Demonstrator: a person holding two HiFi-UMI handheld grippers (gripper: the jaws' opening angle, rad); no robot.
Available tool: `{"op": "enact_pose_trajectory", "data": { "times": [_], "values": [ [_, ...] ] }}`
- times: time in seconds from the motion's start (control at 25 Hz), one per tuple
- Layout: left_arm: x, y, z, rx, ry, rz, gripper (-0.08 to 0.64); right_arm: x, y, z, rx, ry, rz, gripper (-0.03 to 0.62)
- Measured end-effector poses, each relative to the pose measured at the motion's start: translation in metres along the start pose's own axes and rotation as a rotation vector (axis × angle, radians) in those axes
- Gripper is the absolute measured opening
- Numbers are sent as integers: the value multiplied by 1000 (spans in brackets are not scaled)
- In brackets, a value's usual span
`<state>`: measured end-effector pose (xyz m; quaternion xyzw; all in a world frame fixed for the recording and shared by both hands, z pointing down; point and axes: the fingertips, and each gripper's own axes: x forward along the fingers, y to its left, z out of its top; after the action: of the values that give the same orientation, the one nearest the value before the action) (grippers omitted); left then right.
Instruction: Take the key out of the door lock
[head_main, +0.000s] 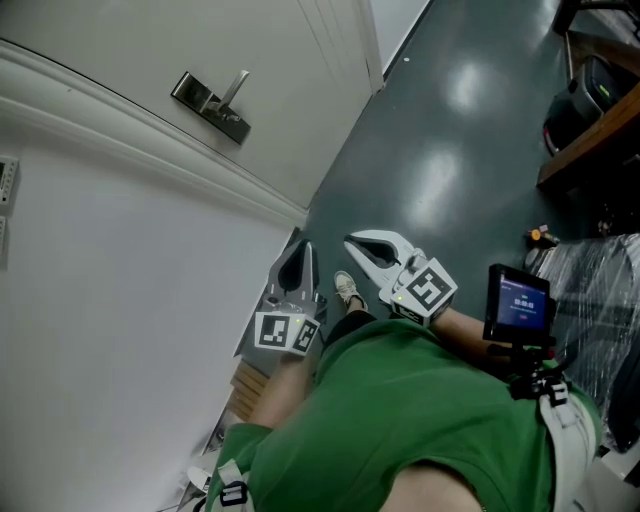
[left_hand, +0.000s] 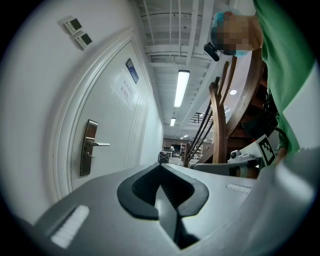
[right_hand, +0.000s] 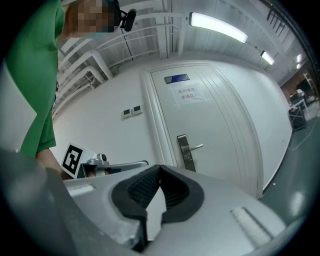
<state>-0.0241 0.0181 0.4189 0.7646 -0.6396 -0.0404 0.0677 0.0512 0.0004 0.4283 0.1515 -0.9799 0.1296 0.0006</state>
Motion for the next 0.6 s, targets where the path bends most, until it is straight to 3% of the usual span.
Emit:
{"op": "enact_pose_trajectory", "data": {
  "times": [0.6],
  "values": [
    [17,30,39,27,-42,-20,0,28,-4,36,-42,-40,-29,3]
  ]
}}
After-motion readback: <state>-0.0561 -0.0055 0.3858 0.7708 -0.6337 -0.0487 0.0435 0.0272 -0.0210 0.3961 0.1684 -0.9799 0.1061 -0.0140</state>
